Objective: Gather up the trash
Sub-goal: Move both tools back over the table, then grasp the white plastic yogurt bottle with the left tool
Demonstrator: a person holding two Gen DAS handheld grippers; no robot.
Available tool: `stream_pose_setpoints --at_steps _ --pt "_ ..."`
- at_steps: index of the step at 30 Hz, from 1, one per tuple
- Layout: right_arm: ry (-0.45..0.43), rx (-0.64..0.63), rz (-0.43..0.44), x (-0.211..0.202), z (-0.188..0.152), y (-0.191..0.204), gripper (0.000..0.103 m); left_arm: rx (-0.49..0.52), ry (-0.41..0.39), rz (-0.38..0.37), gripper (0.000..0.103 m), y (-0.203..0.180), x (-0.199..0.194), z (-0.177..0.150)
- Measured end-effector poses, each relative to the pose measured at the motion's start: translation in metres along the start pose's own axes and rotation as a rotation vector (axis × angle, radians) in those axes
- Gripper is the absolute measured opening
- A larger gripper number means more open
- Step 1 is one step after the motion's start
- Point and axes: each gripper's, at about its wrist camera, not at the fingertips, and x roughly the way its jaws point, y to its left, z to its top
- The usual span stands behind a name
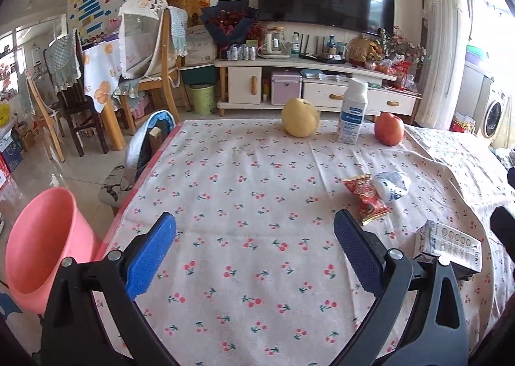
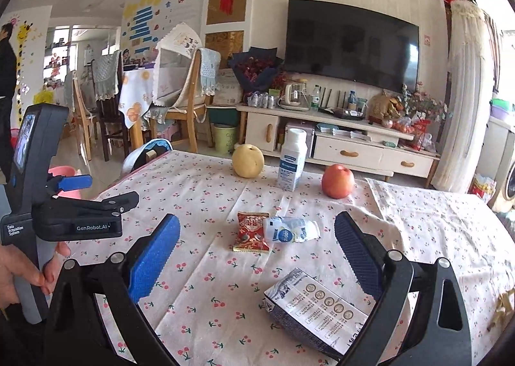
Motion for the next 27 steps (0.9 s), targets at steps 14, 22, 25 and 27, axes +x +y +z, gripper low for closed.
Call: stream_pose_setpoints --at_steps 14,22,25,27 --pt "0.193 0.219 0.025 0.015 -0.011 -0.071 0.096 0.41 0.08 -0.237 0.099 -0.128 0.084 0.01" --pt "0.261 0.281 0.044 0.022 -0.019 -0.094 0.096 0.529 0.12 -0.294 0.099 -0.155 0.124 0.023" --pt "0.269 0.305 0.053 0.02 -0.02 -0.102 0.096 0.565 0.138 -0.29 0.099 -0.168 0.14 0.026" --pt "0.274 0.317 0.053 0.02 -0.021 -0.108 0.096 0.572 0.15 -0.295 0.099 -0.175 0.15 0.029"
